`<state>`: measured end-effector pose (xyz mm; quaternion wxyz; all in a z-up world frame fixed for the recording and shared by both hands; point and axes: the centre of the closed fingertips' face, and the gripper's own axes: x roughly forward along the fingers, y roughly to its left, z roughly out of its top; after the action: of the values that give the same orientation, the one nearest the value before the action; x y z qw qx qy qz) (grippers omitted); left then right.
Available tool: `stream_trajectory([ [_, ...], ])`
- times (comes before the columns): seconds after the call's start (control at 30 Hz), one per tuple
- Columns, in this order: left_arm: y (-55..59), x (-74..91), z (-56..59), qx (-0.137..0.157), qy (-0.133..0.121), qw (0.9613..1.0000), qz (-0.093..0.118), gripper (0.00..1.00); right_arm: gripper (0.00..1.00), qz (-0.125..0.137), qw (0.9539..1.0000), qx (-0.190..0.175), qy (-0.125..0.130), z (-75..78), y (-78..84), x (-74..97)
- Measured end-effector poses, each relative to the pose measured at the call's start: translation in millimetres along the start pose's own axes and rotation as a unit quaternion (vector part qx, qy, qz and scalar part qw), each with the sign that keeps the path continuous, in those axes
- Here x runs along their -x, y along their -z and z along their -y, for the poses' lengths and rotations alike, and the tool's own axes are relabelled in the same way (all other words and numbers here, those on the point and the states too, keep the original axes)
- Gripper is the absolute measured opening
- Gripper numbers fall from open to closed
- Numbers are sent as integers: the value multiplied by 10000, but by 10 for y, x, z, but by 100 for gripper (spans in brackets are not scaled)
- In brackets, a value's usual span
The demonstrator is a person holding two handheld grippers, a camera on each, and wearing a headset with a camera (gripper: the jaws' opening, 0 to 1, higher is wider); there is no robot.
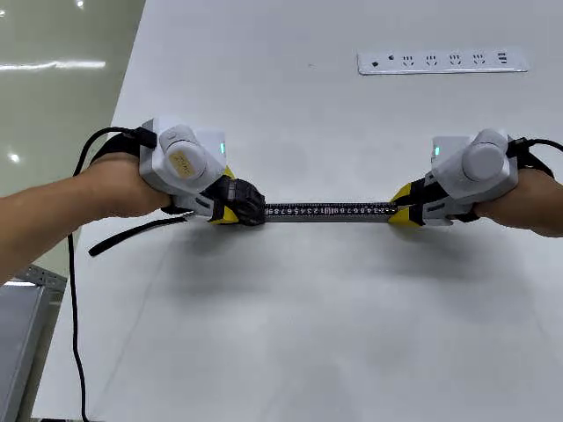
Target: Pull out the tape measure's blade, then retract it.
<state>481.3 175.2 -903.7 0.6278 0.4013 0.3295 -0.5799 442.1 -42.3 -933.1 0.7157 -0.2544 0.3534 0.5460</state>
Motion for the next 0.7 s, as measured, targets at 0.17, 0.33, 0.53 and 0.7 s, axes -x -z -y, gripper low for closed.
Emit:
stream_trajectory([
  [0.17, -3, 0, 1, -2, 6, 10000, -1, 31, 11, -14, 10000, -34, 8, 14, 44, 44],
  [0.33, -8, 2, 5, -7, 11, 10000, -5, 31, 11, -31, 10000, -61, 16, 37, 75, 69],
  [0.53, -12, 5, 7, -14, 18, 10000, -13, 31, 11, -37, 9999, -105, 38, 69, 122, 92],
  [0.7, -8, 0, 2, -16, 22, 10000, -17, 31, 11, -52, 9999, -121, 37, 95, 159, 111],
])
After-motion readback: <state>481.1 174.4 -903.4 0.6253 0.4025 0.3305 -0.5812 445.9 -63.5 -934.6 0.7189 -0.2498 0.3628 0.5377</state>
